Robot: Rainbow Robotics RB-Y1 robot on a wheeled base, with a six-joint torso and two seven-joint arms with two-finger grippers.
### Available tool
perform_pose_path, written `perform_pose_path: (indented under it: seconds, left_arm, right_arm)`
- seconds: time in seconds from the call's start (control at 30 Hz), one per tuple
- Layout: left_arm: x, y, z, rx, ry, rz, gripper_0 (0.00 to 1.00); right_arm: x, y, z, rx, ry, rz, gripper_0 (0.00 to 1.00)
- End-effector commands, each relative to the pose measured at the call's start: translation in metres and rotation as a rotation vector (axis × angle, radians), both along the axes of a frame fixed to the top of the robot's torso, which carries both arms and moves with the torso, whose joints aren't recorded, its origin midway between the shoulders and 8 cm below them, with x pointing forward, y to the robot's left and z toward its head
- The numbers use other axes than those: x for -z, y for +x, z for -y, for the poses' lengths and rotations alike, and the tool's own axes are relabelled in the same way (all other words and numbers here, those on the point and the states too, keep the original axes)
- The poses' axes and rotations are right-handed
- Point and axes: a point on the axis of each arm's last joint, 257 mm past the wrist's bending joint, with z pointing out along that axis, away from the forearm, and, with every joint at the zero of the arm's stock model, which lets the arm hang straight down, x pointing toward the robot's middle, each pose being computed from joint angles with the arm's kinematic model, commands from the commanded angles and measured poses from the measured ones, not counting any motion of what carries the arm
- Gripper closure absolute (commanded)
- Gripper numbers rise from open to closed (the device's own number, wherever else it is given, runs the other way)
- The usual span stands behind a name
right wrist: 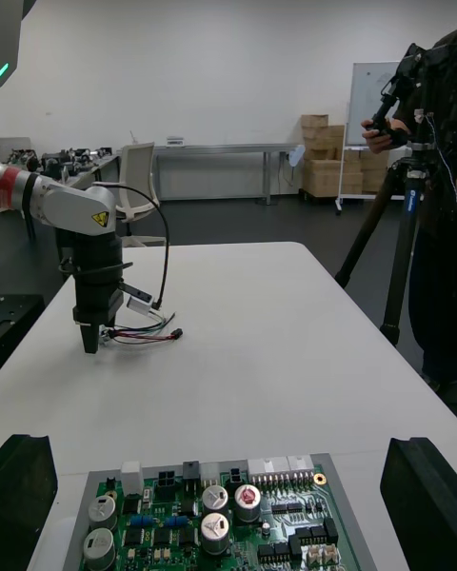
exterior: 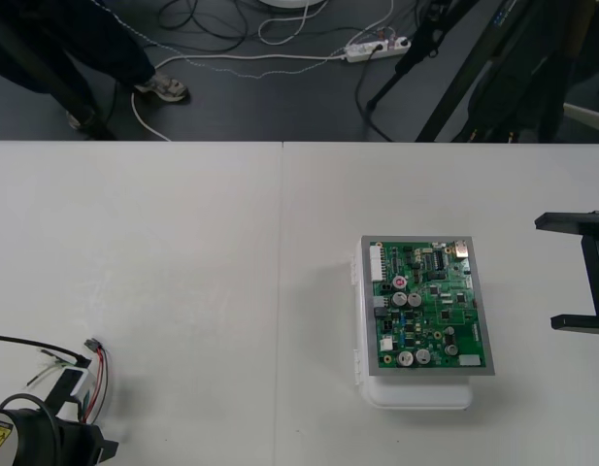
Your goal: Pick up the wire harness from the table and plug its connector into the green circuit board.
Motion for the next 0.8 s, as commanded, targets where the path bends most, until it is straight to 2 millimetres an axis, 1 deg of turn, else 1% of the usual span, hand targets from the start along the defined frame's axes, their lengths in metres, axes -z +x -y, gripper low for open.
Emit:
perform_pose_path:
  seconds: [0.03,0.2,0.8]
  left_arm:
    - [-0.002,0.021,0.01,-0.041,-0.024,0.05,0.0]
    - [0.003,0.022,0.008,-0.042,-0.023,0.048,0.0]
    - [0.008,0.019,0.007,-0.028,-0.02,0.039,0.0]
  right_arm:
    - [-0.007,0.002,-0.003,-0.014,0.006,-0.025,0.0]
    - [-0.005,0.002,-0.003,-0.013,-0.003,-0.03,0.0]
    - [0.0,0.002,-0.001,-0.009,-0.017,-0.044,0.0]
